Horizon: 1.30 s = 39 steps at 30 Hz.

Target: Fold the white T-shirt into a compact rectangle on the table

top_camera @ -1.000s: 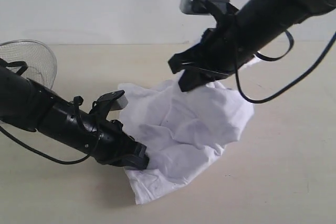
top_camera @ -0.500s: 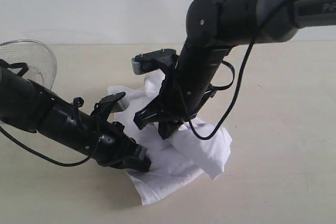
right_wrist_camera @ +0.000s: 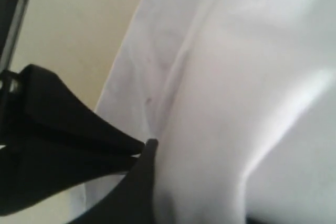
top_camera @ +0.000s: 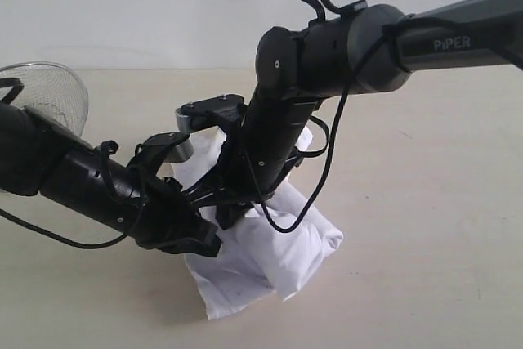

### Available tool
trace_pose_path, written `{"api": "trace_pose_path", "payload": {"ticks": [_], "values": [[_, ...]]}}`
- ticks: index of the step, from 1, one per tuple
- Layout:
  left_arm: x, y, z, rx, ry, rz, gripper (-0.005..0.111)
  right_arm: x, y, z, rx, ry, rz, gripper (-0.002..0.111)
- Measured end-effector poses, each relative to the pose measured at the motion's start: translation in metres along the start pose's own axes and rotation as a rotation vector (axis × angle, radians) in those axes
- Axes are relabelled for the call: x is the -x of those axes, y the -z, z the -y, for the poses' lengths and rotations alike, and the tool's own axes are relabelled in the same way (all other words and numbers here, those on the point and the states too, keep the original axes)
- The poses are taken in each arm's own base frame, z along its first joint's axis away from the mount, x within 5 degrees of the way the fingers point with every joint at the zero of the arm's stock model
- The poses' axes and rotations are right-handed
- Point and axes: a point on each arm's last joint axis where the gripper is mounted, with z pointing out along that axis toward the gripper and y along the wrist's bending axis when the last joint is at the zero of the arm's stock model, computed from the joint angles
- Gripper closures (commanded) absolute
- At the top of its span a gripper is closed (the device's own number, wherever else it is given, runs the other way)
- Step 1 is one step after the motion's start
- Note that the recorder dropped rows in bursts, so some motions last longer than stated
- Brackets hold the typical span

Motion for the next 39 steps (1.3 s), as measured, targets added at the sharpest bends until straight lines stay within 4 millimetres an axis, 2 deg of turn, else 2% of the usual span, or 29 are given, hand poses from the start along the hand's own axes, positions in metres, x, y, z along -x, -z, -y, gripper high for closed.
{"api": "trace_pose_path", "payload": {"ticks": [7,9,12,15,20,25,30,35,39], "values": [[-0.009,0.012,0.003,0.05,0.032,0.016,0.102,0.012,0.002,-0.009,0.038,-0.013,0.064,0.071],[-0.011,0.015,0.007,0.034,0.013,0.011,0.102,0.013,-0.002,-0.007,0.04,-0.035,0.069,0.06],[-0.013,0.018,0.008,0.045,0.007,0.016,0.102,0.013,-0.006,-0.009,0.058,-0.054,0.065,0.037],[-0.017,0.027,0.011,0.079,-0.016,0.032,0.102,0.017,-0.005,-0.011,0.061,-0.068,0.096,0.027],[-0.018,0.051,0.023,0.117,-0.04,0.104,0.102,0.024,-0.001,-0.014,0.059,-0.084,0.119,0.027],[-0.017,0.063,0.031,0.122,-0.065,0.145,0.102,0.03,0.013,-0.018,0.045,-0.086,0.069,0.027],[-0.02,0.07,0.031,0.169,-0.041,0.139,0.102,0.027,0.025,-0.017,-0.012,-0.034,0.02,0.027],[-0.055,0.09,0.027,0.338,0.041,0.152,0.102,0.031,0.035,-0.017,-0.035,-0.016,0.084,0.027],[-0.064,0.101,0.027,0.38,0.078,0.22,0.102,0.031,0.044,-0.019,-0.041,-0.019,0.091,0.027]]}}
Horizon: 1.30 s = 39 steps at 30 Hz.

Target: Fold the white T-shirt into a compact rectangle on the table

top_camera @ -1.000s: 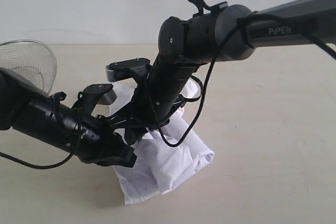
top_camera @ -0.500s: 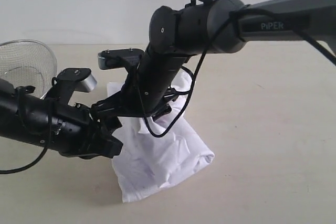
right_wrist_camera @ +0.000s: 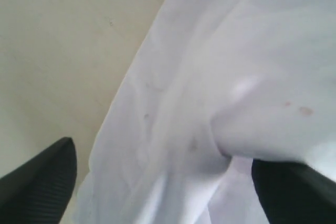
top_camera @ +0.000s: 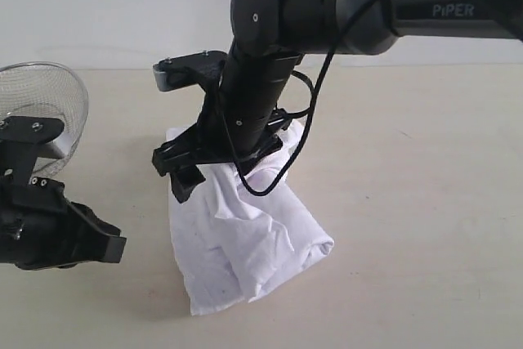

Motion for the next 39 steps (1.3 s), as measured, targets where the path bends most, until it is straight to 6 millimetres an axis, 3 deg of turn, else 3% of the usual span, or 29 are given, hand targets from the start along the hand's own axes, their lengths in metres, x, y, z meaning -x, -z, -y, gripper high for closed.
{"api": "trace_pose_path", "payload": {"ticks": [2,5,7,8,9,10,13,15,17,18,20,26,30,34,39], "values": [[-0.004,0.0,-0.005,0.018,0.024,-0.003,0.102,0.0,0.013,-0.001,-0.014,0.016,0.015,0.027],[-0.012,0.0,-0.017,0.056,0.07,-0.013,0.102,-0.003,0.055,-0.002,-0.097,0.062,0.045,0.027],[-0.012,0.001,-0.02,0.069,0.08,-0.008,0.102,-0.01,0.08,0.003,-0.195,0.068,0.021,0.033],[-0.012,0.001,-0.021,0.072,0.08,-0.004,0.102,-0.012,0.085,0.005,-0.231,0.067,0.004,0.055],[-0.011,0.001,-0.022,0.078,0.081,0.003,0.102,-0.018,0.095,0.014,-0.342,0.071,-0.049,0.068],[-0.011,0.001,-0.022,0.078,0.081,0.003,0.102,-0.02,0.098,0.018,-0.395,0.077,-0.072,0.109],[0.001,0.003,-0.02,0.07,0.062,0.034,0.102,-0.022,0.103,0.032,-0.504,0.086,-0.099,0.104],[0.013,0.006,-0.017,0.049,0.035,0.053,0.102,-0.023,0.097,0.045,-0.512,0.062,-0.128,0.109],[0.019,0.008,-0.015,0.04,0.027,0.068,0.102,-0.033,0.075,0.063,-0.472,0.034,-0.196,0.108],[0.021,0.008,-0.015,0.038,0.022,0.072,0.102,-0.042,0.054,0.072,-0.41,0.029,-0.223,0.108],[0.021,0.008,-0.015,0.037,0.019,0.07,0.102,-0.051,0.034,0.076,-0.34,0.017,-0.226,0.108],[0.021,0.008,-0.015,0.037,0.019,0.07,0.102,-0.053,0.005,0.056,-0.142,0.007,-0.146,0.108],[0.021,0.008,-0.015,0.036,0.022,0.071,0.102,-0.055,-0.012,0.053,-0.103,-0.003,-0.157,0.108],[0.021,0.008,-0.015,0.036,0.023,0.071,0.102,-0.056,-0.02,0.052,-0.067,-0.001,-0.162,0.108],[0.021,0.008,-0.015,0.036,0.023,0.071,0.102,-0.053,-0.025,0.034,0.012,0.023,-0.131,0.108]]}}
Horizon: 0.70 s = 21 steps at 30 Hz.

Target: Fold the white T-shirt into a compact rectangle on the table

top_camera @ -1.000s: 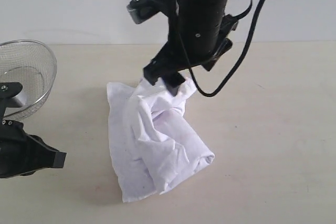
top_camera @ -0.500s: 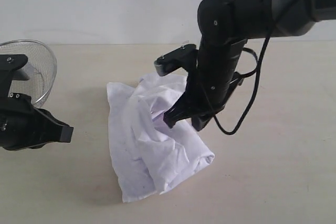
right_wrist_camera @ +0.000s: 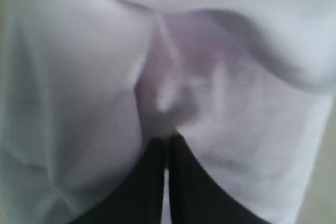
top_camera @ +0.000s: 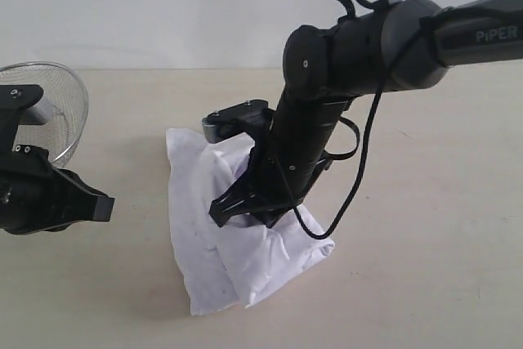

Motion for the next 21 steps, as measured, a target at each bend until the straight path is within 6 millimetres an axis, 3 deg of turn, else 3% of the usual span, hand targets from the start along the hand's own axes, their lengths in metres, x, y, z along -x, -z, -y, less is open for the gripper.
{"api": "trace_pose_path", "payload": {"ticks": [10,17,21], "values": [[0.0,0.0,0.0,0.0,0.0,0.0,0.102,0.011,0.001,-0.041,0.059,0.091,0.05,0.108],[0.001,0.0,-0.001,0.008,0.0,0.009,0.102,0.023,0.005,-0.084,0.086,0.191,0.124,0.108],[0.001,0.0,-0.001,0.009,0.0,0.011,0.102,0.024,-0.004,-0.088,0.091,0.197,0.126,0.108]]}}
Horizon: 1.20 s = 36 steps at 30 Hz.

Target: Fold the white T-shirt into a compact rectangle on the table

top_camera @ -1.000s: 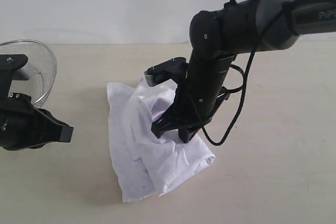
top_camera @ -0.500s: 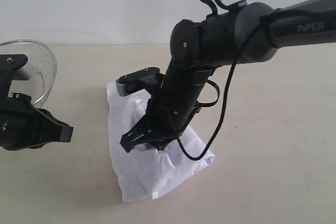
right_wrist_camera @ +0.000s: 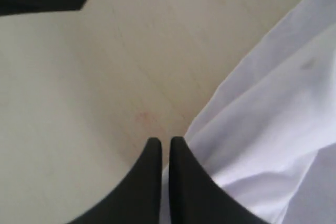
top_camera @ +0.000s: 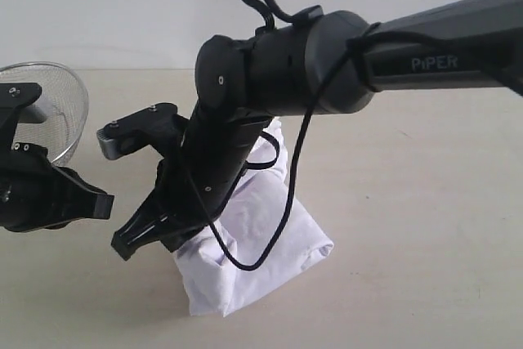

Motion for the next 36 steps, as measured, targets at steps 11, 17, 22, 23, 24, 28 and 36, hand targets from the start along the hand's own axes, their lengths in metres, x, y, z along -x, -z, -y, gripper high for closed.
{"api": "trace_pose_path", "payload": {"ticks": [11,17,22,23,24,28,36], "values": [[0.0,0.0,0.0,0.0,0.0,0.0,0.102,-0.002,0.067,0.004,-0.24,0.065,0.0,0.109],[0.0,0.0,0.0,0.0,0.0,0.0,0.102,-0.032,0.056,0.019,-0.366,0.08,-0.114,0.109],[0.0,0.0,0.0,0.0,0.0,0.0,0.102,-0.041,0.011,0.022,-0.281,0.012,-0.119,0.109],[0.0,0.0,0.0,0.0,0.0,0.0,0.102,-0.039,0.003,0.018,-0.212,-0.021,-0.089,0.109],[0.0,0.0,0.0,0.0,0.0,0.0,0.102,-0.038,-0.001,0.016,-0.184,-0.027,-0.083,0.109],[0.0,0.0,0.0,0.0,0.002,0.0,0.102,-0.035,-0.017,0.006,-0.024,-0.044,-0.038,0.109],[0.0,0.0,0.0,0.0,0.0,0.0,0.102,-0.029,-0.026,-0.013,0.094,0.018,-0.034,0.109]]}}
